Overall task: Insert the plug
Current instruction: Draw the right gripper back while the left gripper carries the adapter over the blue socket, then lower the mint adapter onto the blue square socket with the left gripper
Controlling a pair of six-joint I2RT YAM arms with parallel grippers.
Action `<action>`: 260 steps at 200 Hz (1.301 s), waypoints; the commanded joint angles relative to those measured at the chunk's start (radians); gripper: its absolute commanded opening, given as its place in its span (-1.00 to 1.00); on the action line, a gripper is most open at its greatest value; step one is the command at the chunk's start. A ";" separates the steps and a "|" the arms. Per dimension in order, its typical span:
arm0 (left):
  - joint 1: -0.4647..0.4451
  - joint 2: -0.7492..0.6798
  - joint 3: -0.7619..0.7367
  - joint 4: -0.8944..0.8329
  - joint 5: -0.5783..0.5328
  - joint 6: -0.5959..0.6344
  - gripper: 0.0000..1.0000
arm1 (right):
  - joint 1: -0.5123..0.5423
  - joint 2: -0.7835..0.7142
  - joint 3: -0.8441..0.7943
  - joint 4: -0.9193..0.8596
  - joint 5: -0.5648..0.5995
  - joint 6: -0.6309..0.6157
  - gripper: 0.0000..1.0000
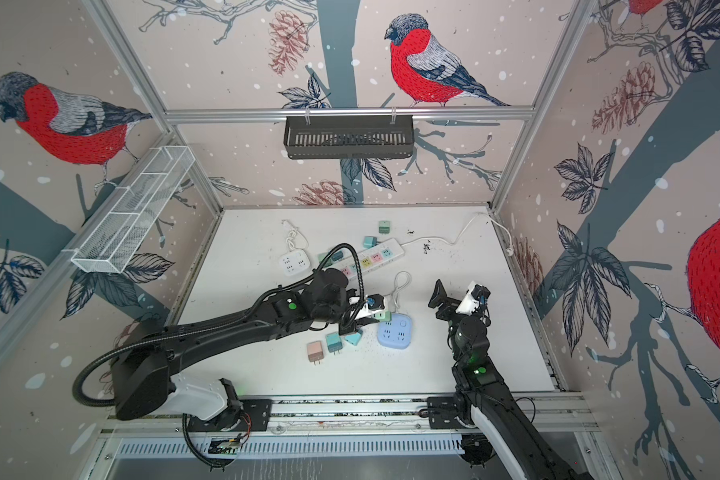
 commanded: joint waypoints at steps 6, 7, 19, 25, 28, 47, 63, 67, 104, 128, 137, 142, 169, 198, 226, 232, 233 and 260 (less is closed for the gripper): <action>-0.002 0.098 0.106 -0.087 0.011 -0.004 -1.00 | -0.066 0.080 0.032 0.029 -0.058 0.094 1.00; -0.002 0.101 0.110 -0.089 0.010 -0.005 -1.00 | -0.067 0.084 0.033 0.028 -0.062 0.095 1.00; -0.004 0.144 0.152 -0.103 0.011 -0.006 -1.00 | -0.077 0.109 0.043 0.027 -0.081 0.095 0.99; -0.004 0.164 0.171 -0.111 0.010 -0.005 -1.00 | -0.079 0.116 0.044 0.029 -0.083 0.095 0.99; -0.004 0.174 0.185 -0.117 0.008 -0.004 -1.00 | -0.079 0.119 0.045 0.030 -0.084 0.096 0.99; -0.012 0.224 0.264 -0.183 0.008 0.032 -1.00 | -0.081 0.122 0.041 0.046 -0.090 0.090 0.99; -0.015 0.249 0.317 -0.231 0.006 0.085 -1.00 | -0.085 0.123 0.038 0.054 -0.094 0.089 0.99; -0.016 0.253 0.328 -0.240 0.004 0.092 -1.00 | -0.088 0.125 0.038 0.053 -0.094 0.092 0.99; -0.022 0.275 0.319 -0.270 0.021 0.152 -1.00 | -0.099 0.127 0.038 0.051 -0.101 0.098 0.99; -0.027 0.311 0.380 -0.329 -0.017 0.094 -1.00 | -0.108 0.116 0.034 0.044 -0.102 0.105 0.99; -0.031 0.315 0.391 -0.342 -0.017 0.080 -1.00 | -0.110 0.108 0.032 0.041 -0.101 0.106 0.99; -0.034 0.316 0.394 -0.345 -0.018 0.073 -1.00 | -0.111 0.103 0.027 0.041 -0.104 0.106 0.99; -0.055 0.315 0.421 -0.376 0.000 0.034 -1.00 | -0.112 0.070 0.012 0.042 -0.098 0.107 0.99; -0.059 0.331 0.436 -0.394 0.021 0.004 -1.00 | -0.115 0.068 0.011 0.042 -0.095 0.110 0.99; -0.063 0.361 0.448 -0.421 0.026 0.024 -1.00 | -0.114 0.074 0.014 0.042 -0.096 0.109 0.99; -0.063 0.370 0.454 -0.426 0.025 0.032 -1.00 | -0.114 0.074 0.013 0.042 -0.096 0.110 0.99; -0.064 0.371 0.454 -0.426 0.024 0.035 -1.00 | -0.115 0.074 0.014 0.041 -0.097 0.110 0.99; -0.072 0.419 0.496 -0.462 -0.010 0.044 -1.00 | -0.116 0.070 0.011 0.044 -0.096 0.110 1.00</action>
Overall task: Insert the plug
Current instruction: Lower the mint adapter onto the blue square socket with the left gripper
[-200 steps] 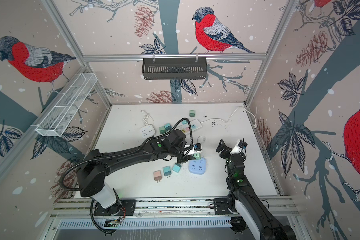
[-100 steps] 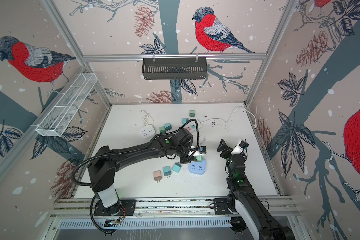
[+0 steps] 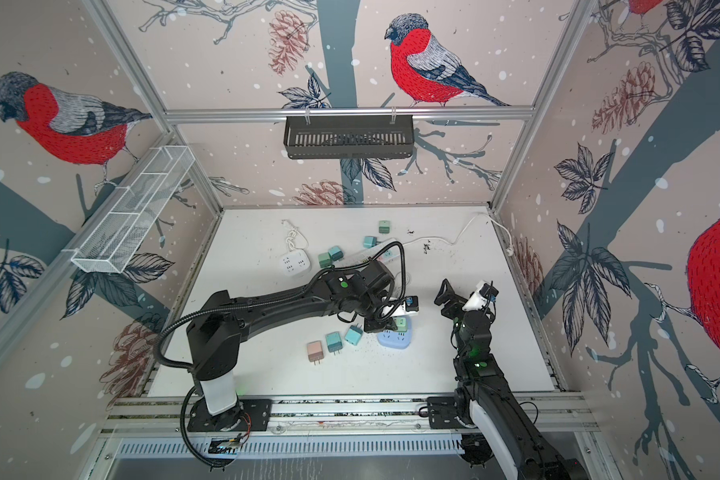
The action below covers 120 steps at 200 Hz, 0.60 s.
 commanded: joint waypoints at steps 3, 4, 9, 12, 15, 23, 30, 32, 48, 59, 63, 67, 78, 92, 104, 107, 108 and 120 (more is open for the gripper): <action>-0.009 0.032 0.038 -0.055 -0.013 0.029 -1.00 | -0.003 -0.003 0.000 0.029 0.000 0.012 0.99; -0.010 0.033 0.039 -0.057 -0.014 0.029 -1.00 | -0.003 -0.002 0.000 0.029 0.000 0.011 0.99; -0.012 0.036 0.039 -0.057 -0.016 0.032 -1.00 | -0.002 -0.001 0.001 0.029 0.000 0.012 1.00; -0.013 0.039 0.039 -0.057 -0.016 0.036 -1.00 | -0.002 -0.001 0.002 0.030 0.000 0.010 0.99; -0.012 0.041 0.039 -0.054 -0.016 0.038 -1.00 | -0.002 0.000 0.002 0.030 0.001 0.011 0.99; -0.013 0.045 0.041 -0.051 -0.015 0.043 -1.00 | -0.002 0.005 0.003 0.031 0.002 0.013 0.99; -0.014 0.050 0.044 -0.049 -0.018 0.047 -1.00 | -0.002 0.008 0.004 0.032 0.002 0.012 0.99; -0.014 0.052 0.044 -0.049 -0.019 0.048 -1.00 | -0.002 0.009 0.004 0.032 0.002 0.011 0.99; -0.014 0.070 0.054 -0.052 -0.025 0.054 -1.00 | -0.002 0.020 0.009 0.032 -0.001 0.011 0.99; -0.014 0.084 0.064 -0.061 -0.024 0.056 -1.00 | -0.002 0.023 0.010 0.032 -0.003 0.011 0.99; -0.014 0.089 0.067 -0.063 -0.026 0.056 -1.00 | -0.002 0.025 0.011 0.031 -0.003 0.010 1.00; -0.015 0.094 0.070 -0.064 -0.027 0.057 -1.00 | -0.002 0.025 0.010 0.031 -0.002 0.011 0.99; -0.016 0.104 0.078 -0.064 -0.025 0.058 -1.00 | -0.003 0.024 0.011 0.030 -0.003 0.011 0.99; -0.017 0.115 0.090 -0.068 -0.021 0.061 -1.00 | -0.002 0.019 0.008 0.030 -0.002 0.010 0.99; -0.018 0.122 0.098 -0.072 -0.020 0.063 -1.00 | -0.003 0.016 0.007 0.030 -0.001 0.010 0.99; -0.018 0.124 0.099 -0.070 -0.020 0.064 -1.00 | -0.004 0.017 0.007 0.030 -0.002 0.010 0.99; -0.018 0.124 0.099 -0.070 -0.021 0.064 -1.00 | -0.003 0.017 0.007 0.030 -0.002 0.011 0.99; -0.017 0.131 0.103 -0.071 -0.024 0.063 -1.00 | -0.004 0.018 0.007 0.031 -0.003 0.011 1.00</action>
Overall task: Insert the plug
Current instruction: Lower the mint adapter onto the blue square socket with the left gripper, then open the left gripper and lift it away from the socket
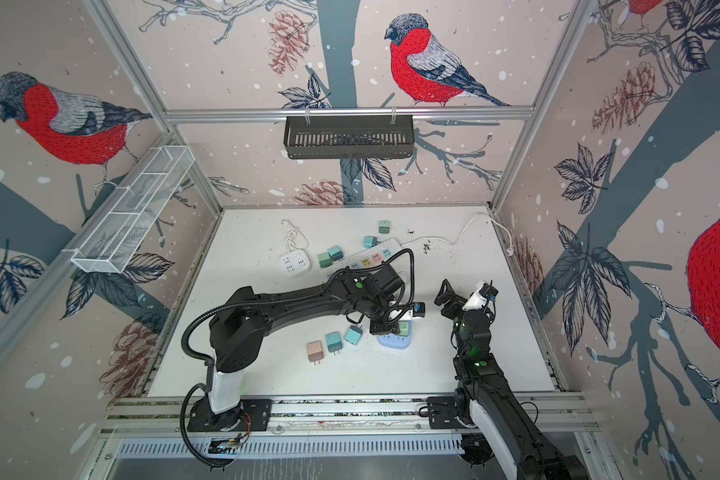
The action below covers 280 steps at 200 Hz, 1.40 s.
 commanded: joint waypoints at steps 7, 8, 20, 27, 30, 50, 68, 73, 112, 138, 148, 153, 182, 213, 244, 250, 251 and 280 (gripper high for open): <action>-0.004 0.015 0.020 -0.024 -0.001 0.028 -1.00 | -0.001 -0.002 0.006 0.030 -0.002 0.010 0.99; -0.003 0.016 0.021 -0.024 -0.001 0.029 -1.00 | -0.001 -0.002 0.006 0.030 -0.002 0.010 0.99; -0.003 0.023 0.026 -0.032 -0.006 0.031 -1.00 | 0.000 0.001 0.006 0.030 -0.003 0.011 0.99; -0.003 0.025 0.029 -0.035 -0.009 0.029 -1.00 | -0.001 0.001 0.007 0.030 -0.004 0.010 0.99; -0.003 0.026 0.029 -0.037 -0.012 0.030 -1.00 | -0.001 0.000 0.007 0.030 -0.004 0.011 0.99; -0.003 0.027 0.026 -0.040 -0.012 0.031 -1.00 | -0.001 -0.003 0.006 0.029 -0.003 0.010 0.99; -0.003 0.038 0.032 -0.051 -0.012 0.036 -1.00 | -0.001 -0.006 0.006 0.028 -0.004 0.011 0.99; -0.003 0.044 0.036 -0.052 -0.017 0.035 -1.00 | -0.001 -0.006 0.004 0.028 -0.004 0.011 0.99; -0.004 0.083 0.070 -0.096 -0.052 0.034 -1.00 | 0.000 -0.007 0.004 0.028 -0.003 0.013 0.99; -0.003 0.104 0.078 -0.109 -0.084 0.038 -1.00 | -0.001 -0.003 0.006 0.030 -0.004 0.013 0.99; -0.004 0.116 0.090 -0.115 -0.095 0.035 -1.00 | -0.001 -0.003 0.005 0.030 -0.003 0.013 0.99; -0.002 0.123 0.097 -0.122 -0.095 0.035 -1.00 | -0.001 -0.004 0.006 0.029 -0.005 0.012 0.99; -0.005 0.146 0.116 -0.136 -0.099 0.039 -1.00 | -0.001 -0.008 0.003 0.028 -0.006 0.012 0.99; -0.005 0.155 0.113 -0.138 -0.108 0.043 -1.00 | -0.001 -0.010 0.001 0.028 -0.004 0.012 0.99; -0.004 0.163 0.107 -0.123 -0.126 0.052 -1.00 | -0.001 -0.004 0.006 0.028 -0.004 0.012 0.99; -0.003 0.161 0.105 -0.116 -0.127 0.052 -1.00 | -0.001 -0.003 0.005 0.028 -0.004 0.010 0.99; -0.003 0.161 0.105 -0.116 -0.128 0.052 -1.00 | -0.001 -0.004 0.005 0.027 -0.004 0.012 0.99; -0.001 0.111 0.071 -0.053 -0.118 0.051 0.93 | -0.002 -0.006 0.008 0.020 0.004 0.016 0.99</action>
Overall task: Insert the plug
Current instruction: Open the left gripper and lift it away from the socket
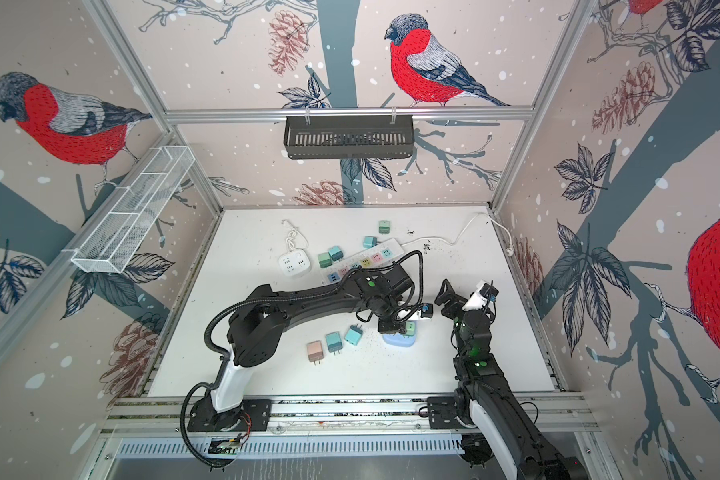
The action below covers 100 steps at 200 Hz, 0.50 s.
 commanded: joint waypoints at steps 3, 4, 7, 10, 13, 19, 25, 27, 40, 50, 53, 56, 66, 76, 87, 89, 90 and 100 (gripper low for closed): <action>0.003 -0.017 -0.040 -0.019 -0.095 0.025 0.97 | -0.001 0.000 0.007 0.020 0.006 0.014 0.99; 0.003 -0.020 -0.043 -0.017 -0.095 0.024 0.97 | -0.001 0.000 0.007 0.020 0.006 0.015 0.99; 0.003 -0.027 -0.048 -0.012 -0.092 0.024 0.97 | 0.000 0.001 0.008 0.020 0.007 0.015 1.00; 0.003 -0.036 -0.054 -0.005 -0.092 0.023 0.97 | -0.001 0.002 0.009 0.018 0.007 0.017 0.99; 0.003 -0.044 -0.060 0.000 -0.091 0.021 0.98 | -0.001 0.001 0.009 0.018 0.009 0.016 0.99; 0.002 -0.066 -0.073 0.016 -0.093 0.018 0.97 | -0.001 0.004 0.011 0.016 0.011 0.018 0.99; 0.003 -0.089 -0.090 0.040 -0.091 0.013 0.98 | -0.001 0.003 0.012 0.013 0.014 0.020 0.99; 0.003 -0.098 -0.098 0.049 -0.091 0.012 0.97 | -0.001 0.003 0.012 0.013 0.014 0.019 1.00; 0.003 -0.158 -0.147 0.112 -0.083 0.008 0.98 | -0.001 0.006 0.012 0.012 0.021 0.022 0.99; 0.003 -0.206 -0.190 0.167 -0.079 0.008 0.98 | -0.001 0.011 0.017 0.006 0.027 0.027 0.99; 0.003 -0.221 -0.202 0.183 -0.079 0.006 0.98 | 0.000 0.012 0.019 0.003 0.029 0.028 0.99; 0.003 -0.235 -0.215 0.200 -0.081 0.003 0.98 | -0.002 0.013 0.020 0.002 0.033 0.030 0.99; 0.003 -0.290 -0.261 0.256 -0.093 -0.010 0.97 | -0.003 0.019 0.023 -0.003 0.042 0.041 0.99; 0.003 -0.344 -0.306 0.313 -0.112 -0.024 0.98 | -0.004 0.029 0.029 -0.014 0.071 0.062 0.99; 0.003 -0.407 -0.364 0.378 -0.143 -0.044 0.98 | -0.008 0.044 0.037 -0.042 0.105 0.087 0.99; 0.003 -0.420 -0.374 0.391 -0.149 -0.048 0.98 | -0.011 0.045 0.040 -0.045 0.108 0.089 0.99; 0.003 -0.425 -0.379 0.397 -0.152 -0.051 0.98 | -0.012 0.046 0.041 -0.046 0.108 0.089 0.99; 0.006 -0.485 -0.430 0.465 -0.188 -0.078 0.98 | -0.021 0.059 0.048 -0.057 0.100 0.094 0.99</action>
